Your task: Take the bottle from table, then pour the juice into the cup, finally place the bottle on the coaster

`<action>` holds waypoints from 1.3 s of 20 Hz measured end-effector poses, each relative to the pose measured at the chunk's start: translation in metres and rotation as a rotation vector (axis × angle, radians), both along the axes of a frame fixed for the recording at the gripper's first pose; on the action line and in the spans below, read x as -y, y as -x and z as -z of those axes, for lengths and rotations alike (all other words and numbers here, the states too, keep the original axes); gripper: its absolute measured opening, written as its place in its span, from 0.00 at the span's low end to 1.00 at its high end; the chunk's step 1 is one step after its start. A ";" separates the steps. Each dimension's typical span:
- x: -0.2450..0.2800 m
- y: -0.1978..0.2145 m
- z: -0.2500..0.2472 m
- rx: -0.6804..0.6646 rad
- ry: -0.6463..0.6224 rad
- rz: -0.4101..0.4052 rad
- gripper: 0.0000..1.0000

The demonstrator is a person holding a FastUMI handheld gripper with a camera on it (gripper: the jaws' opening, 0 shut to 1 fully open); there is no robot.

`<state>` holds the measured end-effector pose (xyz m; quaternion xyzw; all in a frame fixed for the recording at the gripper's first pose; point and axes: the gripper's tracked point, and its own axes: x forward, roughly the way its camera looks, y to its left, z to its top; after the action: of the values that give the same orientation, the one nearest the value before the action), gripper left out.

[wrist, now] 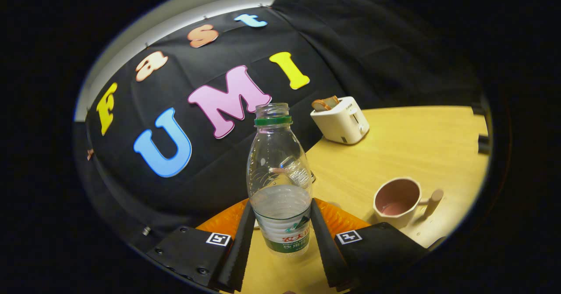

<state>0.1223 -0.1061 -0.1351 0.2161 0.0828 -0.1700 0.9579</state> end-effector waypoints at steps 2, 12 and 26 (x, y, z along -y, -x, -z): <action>-0.009 -0.013 -0.013 -0.022 0.159 -0.020 0.72; 0.005 -0.071 0.004 -0.082 0.455 0.050 0.72; 0.024 -0.099 0.083 -0.147 0.471 0.114 0.73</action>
<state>0.2211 -0.1303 -0.2183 -0.0214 0.0981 -0.2536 0.9621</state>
